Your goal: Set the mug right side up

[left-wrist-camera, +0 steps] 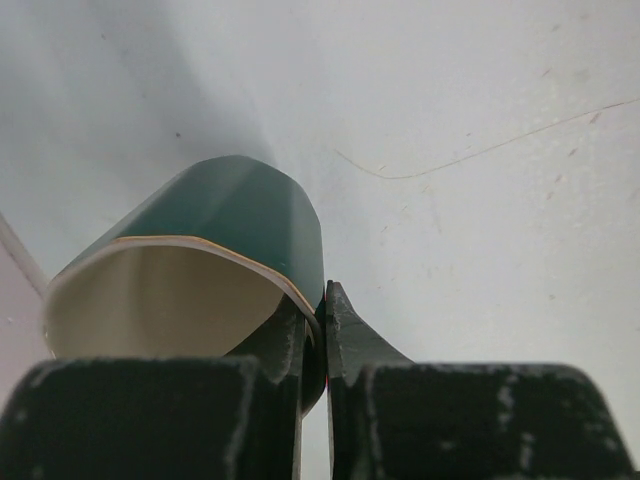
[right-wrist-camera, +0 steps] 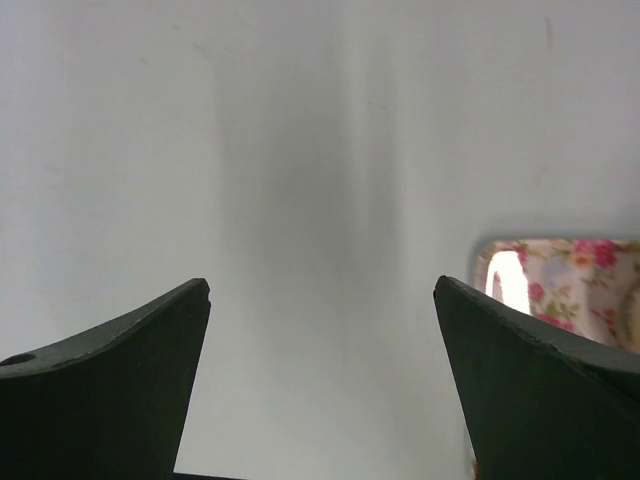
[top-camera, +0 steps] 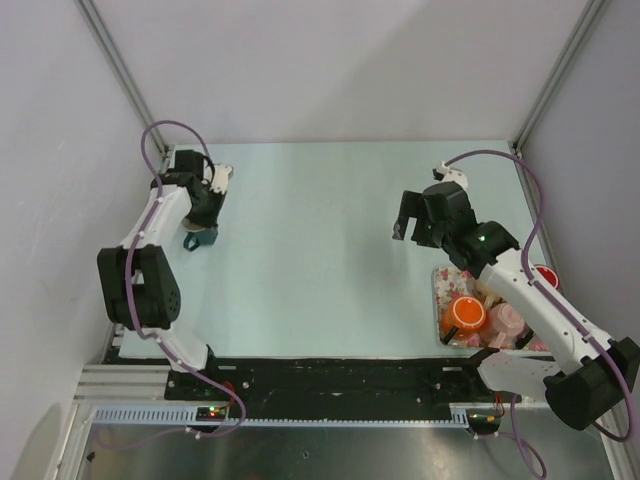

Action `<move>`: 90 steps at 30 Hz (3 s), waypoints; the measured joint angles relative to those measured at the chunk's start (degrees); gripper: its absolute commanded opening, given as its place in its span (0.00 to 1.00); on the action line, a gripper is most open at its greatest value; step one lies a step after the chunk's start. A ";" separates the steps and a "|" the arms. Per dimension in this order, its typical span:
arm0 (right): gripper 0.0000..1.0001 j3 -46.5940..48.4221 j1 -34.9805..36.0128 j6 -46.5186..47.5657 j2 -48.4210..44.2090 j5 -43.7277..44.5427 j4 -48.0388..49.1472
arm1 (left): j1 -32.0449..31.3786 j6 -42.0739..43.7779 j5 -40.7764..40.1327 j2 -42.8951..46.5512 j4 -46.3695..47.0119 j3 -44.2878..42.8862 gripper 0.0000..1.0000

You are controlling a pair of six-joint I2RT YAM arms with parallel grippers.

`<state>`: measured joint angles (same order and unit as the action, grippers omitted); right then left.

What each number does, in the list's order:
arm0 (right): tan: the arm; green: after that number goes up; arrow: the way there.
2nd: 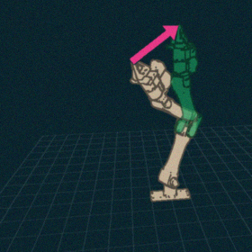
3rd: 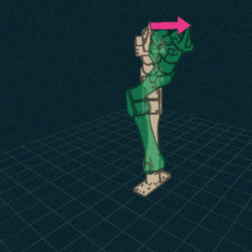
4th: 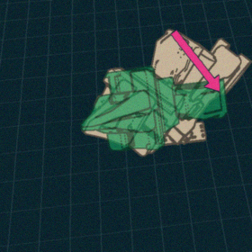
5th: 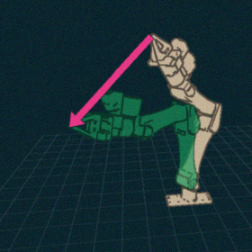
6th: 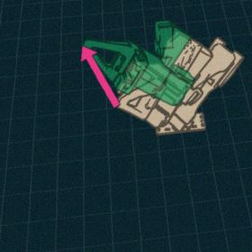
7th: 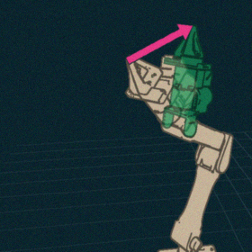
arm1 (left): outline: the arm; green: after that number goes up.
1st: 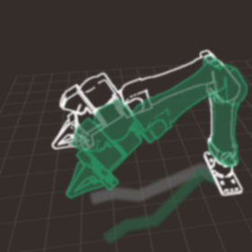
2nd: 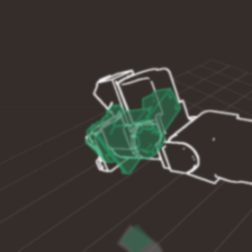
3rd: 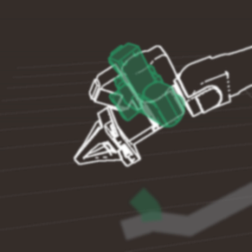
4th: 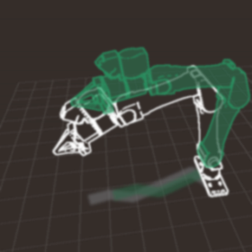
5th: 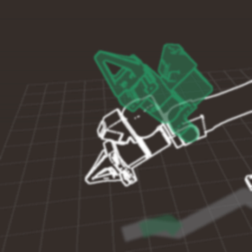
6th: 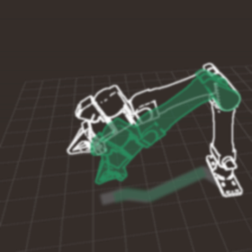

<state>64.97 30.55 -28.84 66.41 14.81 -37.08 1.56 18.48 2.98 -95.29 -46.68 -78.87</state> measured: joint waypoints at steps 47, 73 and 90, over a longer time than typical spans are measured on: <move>0.92 -17.90 -5.70 -38.64 -5.62 9.18 -36.28 | 2.84 3.41 11.96 17.35 -1.16 -4.20 1.00; 0.61 -18.64 3.65 -39.36 2.19 10.67 -28.22 | 2.84 3.43 15.17 17.42 -2.99 -4.20 1.00; 0.01 -20.74 2.80 -43.47 7.32 17.33 -24.33 | 2.84 3.45 16.79 18.34 -3.80 -4.20 1.00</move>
<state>44.23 33.34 -72.31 73.73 32.14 -61.41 4.40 21.93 19.77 -76.95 -50.48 -83.07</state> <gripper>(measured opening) 0.139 0.996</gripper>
